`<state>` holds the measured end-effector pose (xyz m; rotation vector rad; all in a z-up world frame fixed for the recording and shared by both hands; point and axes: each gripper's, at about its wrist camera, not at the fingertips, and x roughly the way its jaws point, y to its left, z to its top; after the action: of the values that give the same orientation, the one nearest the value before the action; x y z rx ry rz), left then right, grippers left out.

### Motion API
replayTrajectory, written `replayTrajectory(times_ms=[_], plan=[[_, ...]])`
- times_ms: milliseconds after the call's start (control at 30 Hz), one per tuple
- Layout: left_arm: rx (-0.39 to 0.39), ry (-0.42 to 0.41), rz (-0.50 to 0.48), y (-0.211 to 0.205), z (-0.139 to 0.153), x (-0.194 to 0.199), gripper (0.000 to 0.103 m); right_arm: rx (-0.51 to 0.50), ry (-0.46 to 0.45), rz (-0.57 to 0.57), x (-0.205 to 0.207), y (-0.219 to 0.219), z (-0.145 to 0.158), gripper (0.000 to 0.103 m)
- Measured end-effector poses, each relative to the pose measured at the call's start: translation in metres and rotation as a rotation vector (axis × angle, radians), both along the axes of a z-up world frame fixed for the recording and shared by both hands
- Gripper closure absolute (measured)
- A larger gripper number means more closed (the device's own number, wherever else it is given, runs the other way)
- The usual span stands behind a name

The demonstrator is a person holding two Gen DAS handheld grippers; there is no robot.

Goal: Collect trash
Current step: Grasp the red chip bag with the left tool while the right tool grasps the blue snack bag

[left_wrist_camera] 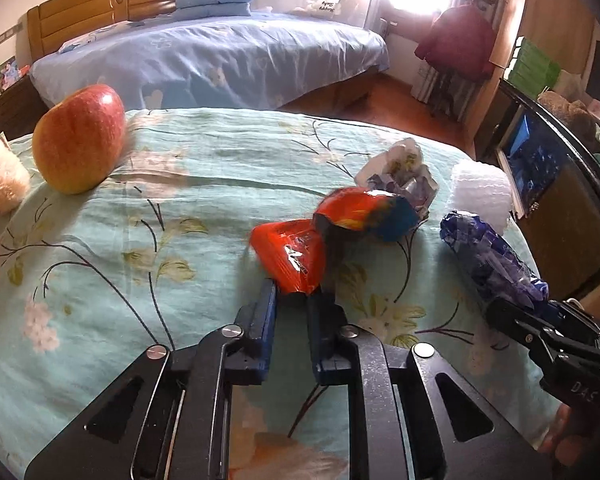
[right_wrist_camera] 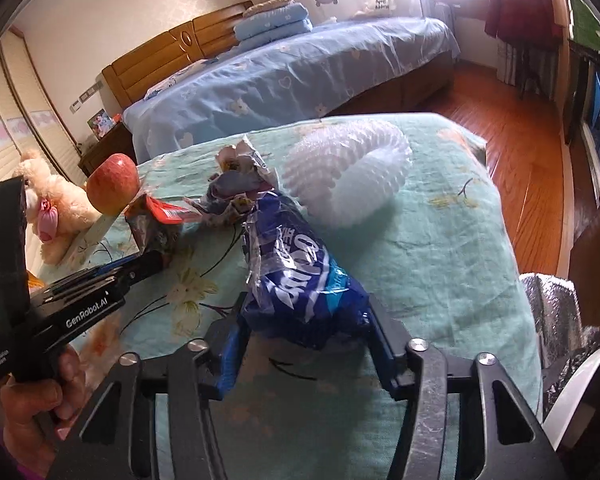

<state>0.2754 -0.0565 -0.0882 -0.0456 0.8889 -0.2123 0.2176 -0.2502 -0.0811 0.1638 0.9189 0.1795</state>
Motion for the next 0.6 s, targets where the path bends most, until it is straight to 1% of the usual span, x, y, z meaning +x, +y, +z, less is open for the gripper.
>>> replayTrajectory(times_ms=[100,167,433,600], plan=[[0.001,-0.014,-0.007,0.001,0.003,-0.009,0.099,0.002,-0.008,0.012,-0.008,0.002,0.003,0.058],[0.003,-0.019,-0.012,0.001,0.005,-0.020,0.099,0.013,-0.014,0.016,-0.019,0.002,0.005,0.058],[-0.031,-0.022,-0.036,-0.003,0.012,-0.064,0.099,0.075,-0.027,0.002,-0.056,-0.005,0.012,0.058],[-0.039,-0.023,-0.065,-0.012,0.015,-0.087,0.099,0.091,-0.045,-0.013,-0.080,-0.013,0.017,0.058]])
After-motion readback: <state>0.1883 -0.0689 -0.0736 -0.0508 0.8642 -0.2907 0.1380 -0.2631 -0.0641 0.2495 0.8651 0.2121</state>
